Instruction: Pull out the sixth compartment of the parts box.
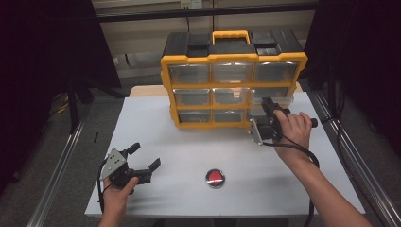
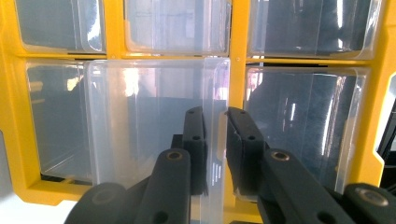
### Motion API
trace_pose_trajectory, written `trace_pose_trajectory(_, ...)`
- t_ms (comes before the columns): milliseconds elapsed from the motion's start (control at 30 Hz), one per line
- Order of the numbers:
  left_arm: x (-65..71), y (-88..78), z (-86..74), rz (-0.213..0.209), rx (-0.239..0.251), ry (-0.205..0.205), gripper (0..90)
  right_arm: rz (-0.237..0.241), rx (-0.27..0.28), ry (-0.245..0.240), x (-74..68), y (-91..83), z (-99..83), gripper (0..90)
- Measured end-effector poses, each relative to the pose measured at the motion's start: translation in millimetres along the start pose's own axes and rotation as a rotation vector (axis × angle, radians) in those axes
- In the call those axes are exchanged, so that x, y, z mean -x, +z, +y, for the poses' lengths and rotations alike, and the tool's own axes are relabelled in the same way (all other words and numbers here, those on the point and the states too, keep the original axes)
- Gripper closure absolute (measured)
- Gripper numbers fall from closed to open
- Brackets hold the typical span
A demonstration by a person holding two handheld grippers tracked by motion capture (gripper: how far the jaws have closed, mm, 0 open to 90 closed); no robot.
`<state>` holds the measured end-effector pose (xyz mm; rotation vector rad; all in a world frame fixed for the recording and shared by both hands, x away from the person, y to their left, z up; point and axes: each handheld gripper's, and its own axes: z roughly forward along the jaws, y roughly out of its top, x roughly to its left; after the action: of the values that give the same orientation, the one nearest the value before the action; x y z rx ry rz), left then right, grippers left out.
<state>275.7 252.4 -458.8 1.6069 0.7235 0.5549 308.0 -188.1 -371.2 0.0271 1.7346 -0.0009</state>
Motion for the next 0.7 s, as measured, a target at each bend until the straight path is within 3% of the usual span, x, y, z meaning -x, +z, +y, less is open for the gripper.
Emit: trace_pose_trajectory(700, -0.4, -0.3, 0.2, 0.005, -0.001, 0.007, 2.3, 0.008, 0.002, 0.006, -0.2, -6.1, 0.2, 79.1)
